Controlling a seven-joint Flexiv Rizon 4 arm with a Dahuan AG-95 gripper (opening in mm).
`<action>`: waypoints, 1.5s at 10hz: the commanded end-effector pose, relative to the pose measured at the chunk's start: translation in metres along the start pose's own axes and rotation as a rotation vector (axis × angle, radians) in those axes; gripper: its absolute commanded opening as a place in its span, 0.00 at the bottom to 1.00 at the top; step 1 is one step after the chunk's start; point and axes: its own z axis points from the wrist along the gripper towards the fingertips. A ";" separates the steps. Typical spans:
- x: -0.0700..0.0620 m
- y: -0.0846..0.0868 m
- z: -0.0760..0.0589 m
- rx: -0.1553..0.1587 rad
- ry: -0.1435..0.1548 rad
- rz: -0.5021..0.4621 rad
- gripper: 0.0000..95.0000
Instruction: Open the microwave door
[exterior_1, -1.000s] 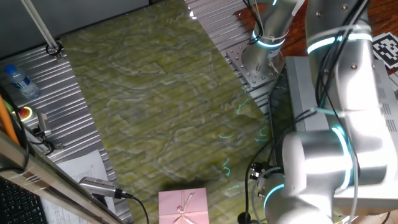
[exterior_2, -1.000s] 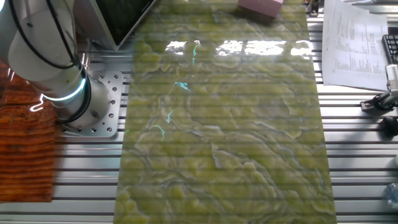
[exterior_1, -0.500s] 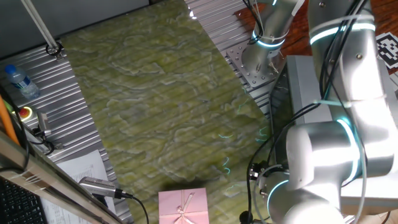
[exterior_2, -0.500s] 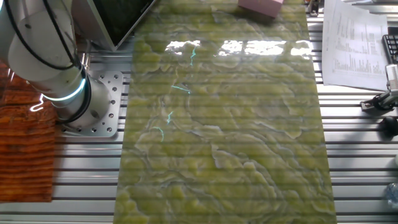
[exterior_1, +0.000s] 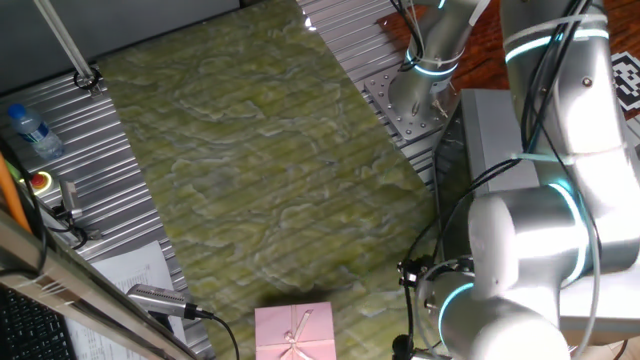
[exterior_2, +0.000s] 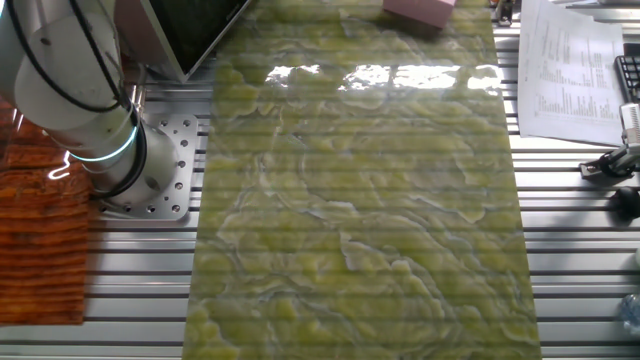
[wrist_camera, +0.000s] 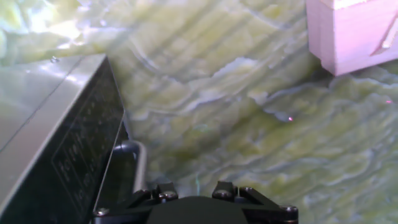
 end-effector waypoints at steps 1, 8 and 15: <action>0.000 0.006 -0.006 -0.056 0.027 0.014 0.40; 0.009 0.004 0.000 -0.063 0.080 0.024 0.40; 0.024 0.001 -0.002 -0.065 0.083 0.140 0.40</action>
